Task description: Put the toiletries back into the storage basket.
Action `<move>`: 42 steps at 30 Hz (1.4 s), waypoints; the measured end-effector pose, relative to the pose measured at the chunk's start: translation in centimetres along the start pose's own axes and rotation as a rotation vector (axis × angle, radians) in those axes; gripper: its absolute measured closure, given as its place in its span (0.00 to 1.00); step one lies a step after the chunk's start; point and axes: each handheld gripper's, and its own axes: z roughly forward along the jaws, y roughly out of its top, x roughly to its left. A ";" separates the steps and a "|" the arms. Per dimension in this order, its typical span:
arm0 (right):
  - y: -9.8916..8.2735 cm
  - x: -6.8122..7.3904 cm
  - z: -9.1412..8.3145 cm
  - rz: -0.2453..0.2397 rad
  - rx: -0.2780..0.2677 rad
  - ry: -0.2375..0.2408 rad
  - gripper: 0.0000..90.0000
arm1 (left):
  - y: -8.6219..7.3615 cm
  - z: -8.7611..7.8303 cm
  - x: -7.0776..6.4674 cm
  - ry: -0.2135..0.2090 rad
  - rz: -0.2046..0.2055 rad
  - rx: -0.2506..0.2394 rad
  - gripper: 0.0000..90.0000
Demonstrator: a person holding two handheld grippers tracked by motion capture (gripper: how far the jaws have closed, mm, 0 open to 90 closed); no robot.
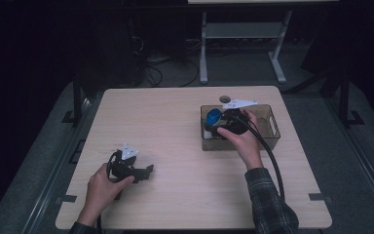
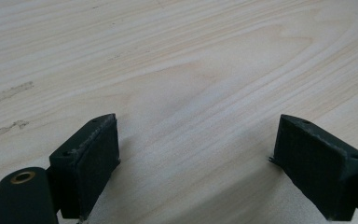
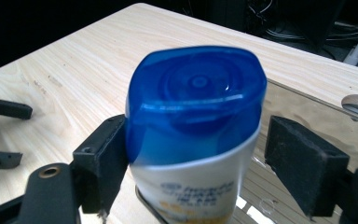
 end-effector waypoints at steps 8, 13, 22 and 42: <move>-0.8 -0.2 -1.0 -0.005 0.007 -0.003 0.23 | 0.0 0.0 0.0 0.000 0.001 0.000 0.14; -1.0 -0.2 -2.0 -0.020 0.002 -0.010 0.24 | 0.0 0.0 0.0 0.000 0.005 0.003 0.14; -2.2 -0.3 -3.6 -0.039 0.047 -0.065 0.26 | 0.0 0.0 0.0 0.002 0.002 0.000 0.14; -6.4 -0.6 -7.9 -0.017 -0.015 -0.088 0.26 | 0.0 0.0 0.0 0.001 0.003 -0.001 0.14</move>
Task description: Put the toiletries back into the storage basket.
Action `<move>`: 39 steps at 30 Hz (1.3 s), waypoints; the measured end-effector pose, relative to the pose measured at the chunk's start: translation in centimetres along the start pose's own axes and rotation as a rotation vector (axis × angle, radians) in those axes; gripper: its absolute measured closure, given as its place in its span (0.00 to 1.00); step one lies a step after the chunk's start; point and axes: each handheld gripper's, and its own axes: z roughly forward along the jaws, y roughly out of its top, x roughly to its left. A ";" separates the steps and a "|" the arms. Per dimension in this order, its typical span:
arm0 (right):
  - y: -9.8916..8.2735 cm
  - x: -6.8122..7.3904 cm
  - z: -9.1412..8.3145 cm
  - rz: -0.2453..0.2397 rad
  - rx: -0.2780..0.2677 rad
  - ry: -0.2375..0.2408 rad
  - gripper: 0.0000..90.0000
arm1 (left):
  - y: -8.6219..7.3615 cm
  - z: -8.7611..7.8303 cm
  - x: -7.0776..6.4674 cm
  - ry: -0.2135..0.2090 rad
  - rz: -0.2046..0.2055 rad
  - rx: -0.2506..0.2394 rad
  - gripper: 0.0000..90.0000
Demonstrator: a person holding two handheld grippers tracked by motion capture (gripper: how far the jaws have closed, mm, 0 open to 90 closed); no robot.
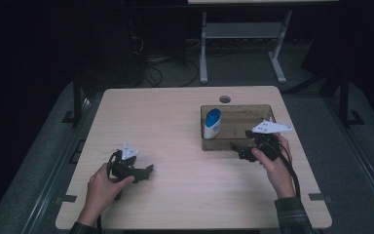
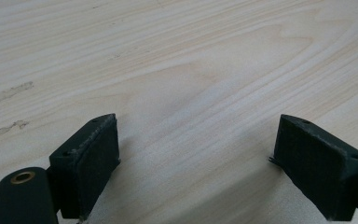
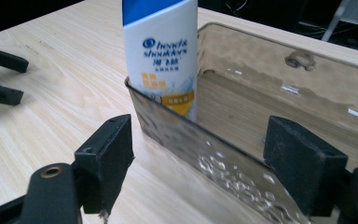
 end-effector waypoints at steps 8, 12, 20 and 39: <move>-2.7 -0.4 -1.4 0.019 0.011 -0.034 0.26 | 0.0 0.0 0.0 0.000 -0.001 0.000 0.14; -4.0 -0.7 -2.0 0.033 0.014 -0.052 0.26 | 0.0 0.0 0.0 0.000 0.003 0.003 0.14; -6.3 -1.5 -3.4 0.063 0.027 -0.076 0.26 | 0.0 0.0 0.0 0.001 0.003 0.000 0.14; -12.1 -2.2 -6.1 0.096 0.160 -0.161 0.25 | 0.0 0.0 0.0 0.000 0.003 -0.001 0.14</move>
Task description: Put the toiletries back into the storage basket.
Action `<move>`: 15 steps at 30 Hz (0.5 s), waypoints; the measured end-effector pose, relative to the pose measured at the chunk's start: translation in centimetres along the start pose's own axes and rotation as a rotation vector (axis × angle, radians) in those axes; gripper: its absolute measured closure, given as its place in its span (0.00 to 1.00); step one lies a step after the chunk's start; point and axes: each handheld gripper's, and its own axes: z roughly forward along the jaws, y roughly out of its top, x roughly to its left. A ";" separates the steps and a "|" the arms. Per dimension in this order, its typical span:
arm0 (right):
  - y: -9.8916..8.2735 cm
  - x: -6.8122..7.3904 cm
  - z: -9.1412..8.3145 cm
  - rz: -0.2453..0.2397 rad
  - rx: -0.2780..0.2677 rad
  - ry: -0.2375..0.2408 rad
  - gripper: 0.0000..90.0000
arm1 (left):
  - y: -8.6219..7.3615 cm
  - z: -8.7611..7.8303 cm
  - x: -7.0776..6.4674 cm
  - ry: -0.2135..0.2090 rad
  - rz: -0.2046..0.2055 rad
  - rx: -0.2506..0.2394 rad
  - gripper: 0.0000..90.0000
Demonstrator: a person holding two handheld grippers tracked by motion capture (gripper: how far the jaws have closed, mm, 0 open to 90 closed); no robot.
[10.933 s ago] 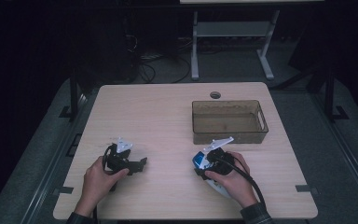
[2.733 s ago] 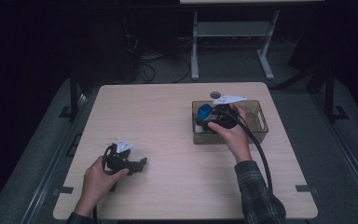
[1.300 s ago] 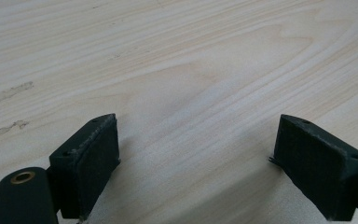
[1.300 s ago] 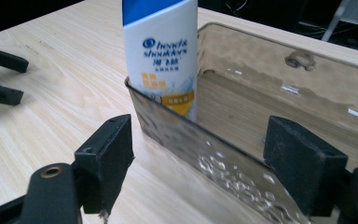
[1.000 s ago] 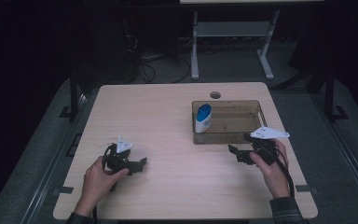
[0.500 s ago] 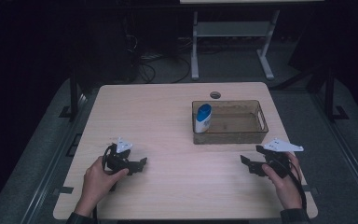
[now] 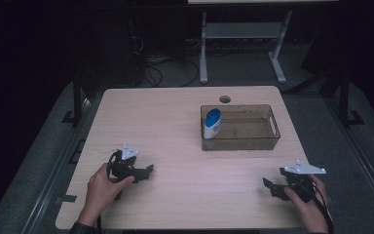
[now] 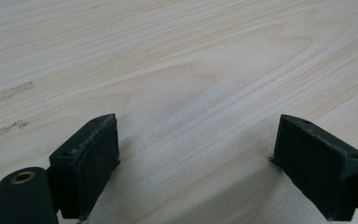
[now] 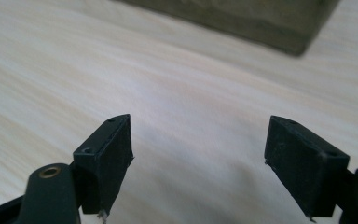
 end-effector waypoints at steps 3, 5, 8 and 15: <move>-0.7 -0.2 -0.2 -0.010 0.020 -0.028 0.25 | 0.0 0.0 0.0 0.000 0.000 0.000 0.14; -1.1 -0.4 -0.2 -0.011 0.028 -0.037 0.25 | 0.0 0.0 0.0 0.000 0.000 0.000 0.14; -1.6 -0.6 -0.1 -0.009 0.042 -0.040 0.24 | 0.0 0.0 0.0 0.000 0.000 0.000 0.14; -1.7 -0.7 0.0 0.000 0.035 -0.032 0.23 | 0.0 0.0 0.0 0.001 -0.002 -0.001 0.14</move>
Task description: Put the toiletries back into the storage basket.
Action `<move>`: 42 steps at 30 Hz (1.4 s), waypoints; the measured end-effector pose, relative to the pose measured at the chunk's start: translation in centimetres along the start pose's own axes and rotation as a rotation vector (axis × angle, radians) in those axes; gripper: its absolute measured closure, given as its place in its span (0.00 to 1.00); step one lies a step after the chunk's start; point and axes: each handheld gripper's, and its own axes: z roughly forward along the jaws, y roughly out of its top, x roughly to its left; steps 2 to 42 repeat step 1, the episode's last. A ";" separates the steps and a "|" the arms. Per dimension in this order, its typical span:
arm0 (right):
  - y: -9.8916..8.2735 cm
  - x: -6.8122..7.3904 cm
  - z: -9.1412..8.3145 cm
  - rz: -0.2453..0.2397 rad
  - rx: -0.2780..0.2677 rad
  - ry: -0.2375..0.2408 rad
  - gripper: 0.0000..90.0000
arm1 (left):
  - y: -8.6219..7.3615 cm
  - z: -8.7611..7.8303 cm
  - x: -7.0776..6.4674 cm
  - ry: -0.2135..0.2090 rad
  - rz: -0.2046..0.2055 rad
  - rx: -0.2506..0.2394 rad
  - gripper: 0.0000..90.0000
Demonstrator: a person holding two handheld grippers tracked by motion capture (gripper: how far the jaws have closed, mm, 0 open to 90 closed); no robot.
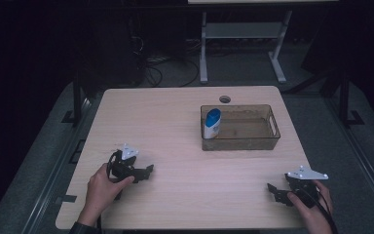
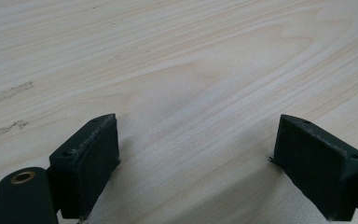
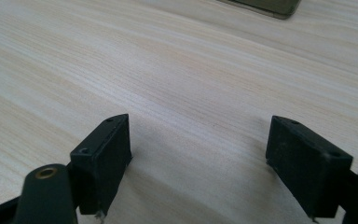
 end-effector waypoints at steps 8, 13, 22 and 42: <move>0.0 0.0 0.0 -0.001 -0.001 0.001 0.23 | 0.0 0.0 0.0 -0.001 0.002 0.002 0.14; 0.0 0.0 0.0 -0.001 -0.001 0.001 0.23 | 0.0 0.0 0.0 -0.001 0.002 0.002 0.14; 0.0 0.0 0.0 -0.001 -0.001 0.001 0.23 | 0.0 0.0 0.0 -0.001 0.002 0.002 0.14; 0.0 0.0 0.0 -0.001 -0.001 0.001 0.23 | 0.0 0.0 0.0 -0.001 0.002 0.002 0.14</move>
